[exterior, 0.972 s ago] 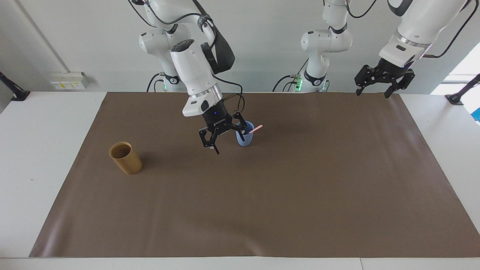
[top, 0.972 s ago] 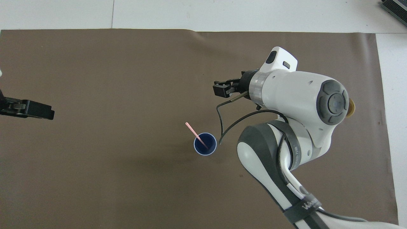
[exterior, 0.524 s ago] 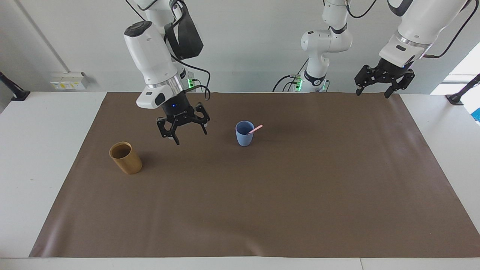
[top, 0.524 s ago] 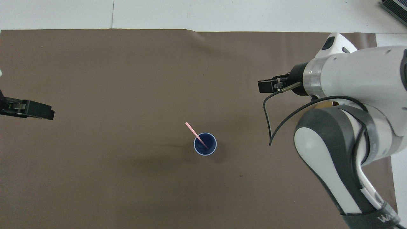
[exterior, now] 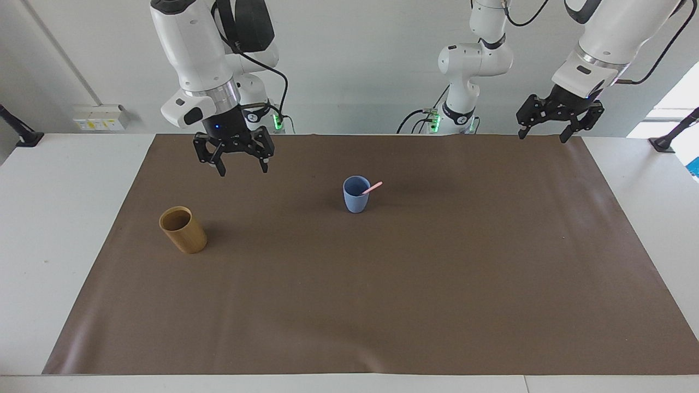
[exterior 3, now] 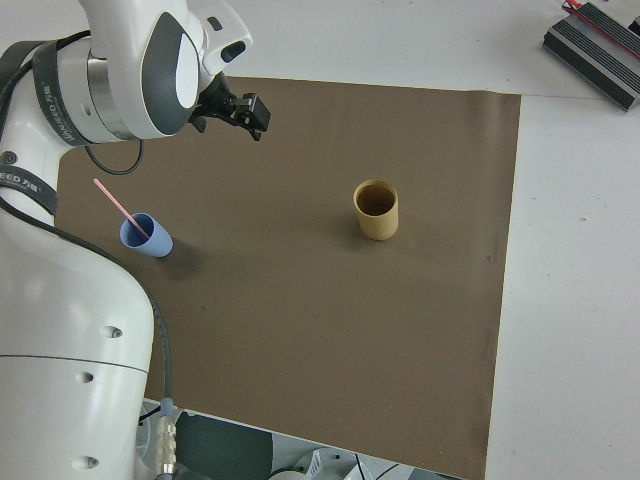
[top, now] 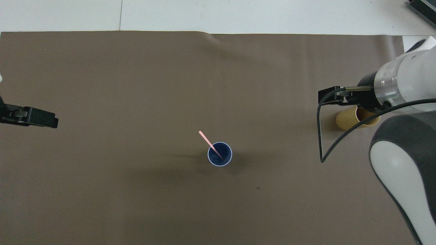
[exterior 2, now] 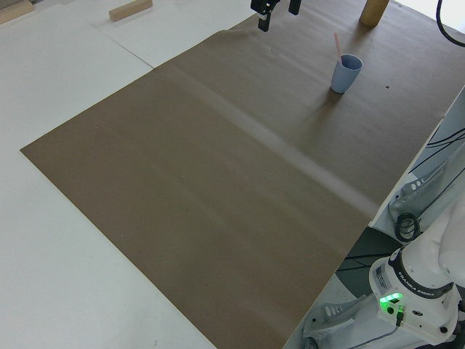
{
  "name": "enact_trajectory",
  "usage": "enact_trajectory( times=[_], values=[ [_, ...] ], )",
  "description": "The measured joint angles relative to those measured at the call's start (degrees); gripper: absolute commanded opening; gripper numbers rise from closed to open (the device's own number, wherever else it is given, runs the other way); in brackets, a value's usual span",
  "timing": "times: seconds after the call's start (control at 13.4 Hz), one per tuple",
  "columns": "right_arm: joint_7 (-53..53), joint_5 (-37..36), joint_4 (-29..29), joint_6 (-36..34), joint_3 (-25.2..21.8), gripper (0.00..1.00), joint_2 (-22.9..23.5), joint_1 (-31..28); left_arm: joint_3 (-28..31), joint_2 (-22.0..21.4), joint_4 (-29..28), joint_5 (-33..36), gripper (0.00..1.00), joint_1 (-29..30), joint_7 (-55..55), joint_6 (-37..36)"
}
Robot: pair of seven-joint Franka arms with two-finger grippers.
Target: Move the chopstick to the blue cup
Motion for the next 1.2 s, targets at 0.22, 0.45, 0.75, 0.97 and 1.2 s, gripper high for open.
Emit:
enact_trajectory(
  times=[0.22, 0.45, 0.75, 0.97, 1.2],
  values=[
    [0.0, 0.0, 2.2, -4.0, -1.3, 1.0, -0.1, -3.4, 0.0, 0.0, 0.0, 0.0, 1.0, 0.0, 0.0, 0.0],
    [0.0, 0.0, 2.7, -7.8, -2.3, 1.0, -0.7, -7.3, 0.0, 0.0, 0.0, 0.0, 1.0, 0.0, 0.0, 0.1],
    [-0.1, 0.0, 2.7, -9.3, -2.5, 1.0, -1.7, -9.0, 0.0, 0.0, 0.4, 0.0, 1.0, 0.0, 0.0, 0.1],
    [-2.0, -0.3, 2.7, -8.9, -2.4, 1.0, -2.0, -9.0, -0.3, 0.0, 0.6, 0.0, 1.0, 0.0, 0.0, 0.0],
    [-6.2, -1.3, 3.7, -10.2, -2.4, 1.0, -2.2, -9.0, -0.4, 0.0, 0.6, 0.0, 1.0, 0.0, 0.0, 0.0]
  ],
)
